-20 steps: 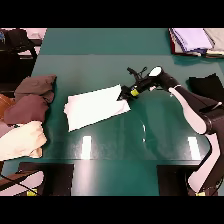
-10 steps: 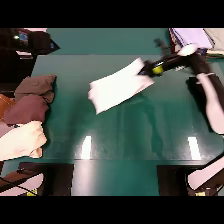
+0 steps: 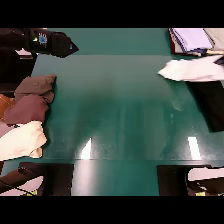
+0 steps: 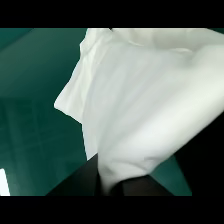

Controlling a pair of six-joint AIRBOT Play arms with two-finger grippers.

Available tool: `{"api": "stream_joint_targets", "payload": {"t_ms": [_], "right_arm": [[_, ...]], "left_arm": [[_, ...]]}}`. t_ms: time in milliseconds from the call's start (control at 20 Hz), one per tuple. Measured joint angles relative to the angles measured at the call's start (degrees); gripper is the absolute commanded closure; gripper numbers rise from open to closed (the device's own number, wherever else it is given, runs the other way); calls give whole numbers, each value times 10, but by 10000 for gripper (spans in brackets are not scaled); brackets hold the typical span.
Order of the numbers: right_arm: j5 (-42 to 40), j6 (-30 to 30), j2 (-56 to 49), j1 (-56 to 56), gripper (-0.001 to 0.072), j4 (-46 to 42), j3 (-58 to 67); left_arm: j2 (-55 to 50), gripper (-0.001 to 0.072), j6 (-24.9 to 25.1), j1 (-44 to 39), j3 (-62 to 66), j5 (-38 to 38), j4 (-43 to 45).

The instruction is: Fold the shirts.

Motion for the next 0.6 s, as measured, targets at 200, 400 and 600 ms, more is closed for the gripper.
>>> {"api": "stream_joint_targets", "payload": {"t_ms": [200, 400, 600], "right_arm": [[-16, 2, 5, -54, 693, -4, 5], [-24, 12, 7, -61, 693, -6, 57], [-4, 30, 13, -67, 693, -8, 114]], "left_arm": [[-5, 681, -4, -4, 0, 4, 0], [-9, 681, -11, -5, 0, 6, -1], [-10, 681, -13, -5, 0, 4, -1]]}}
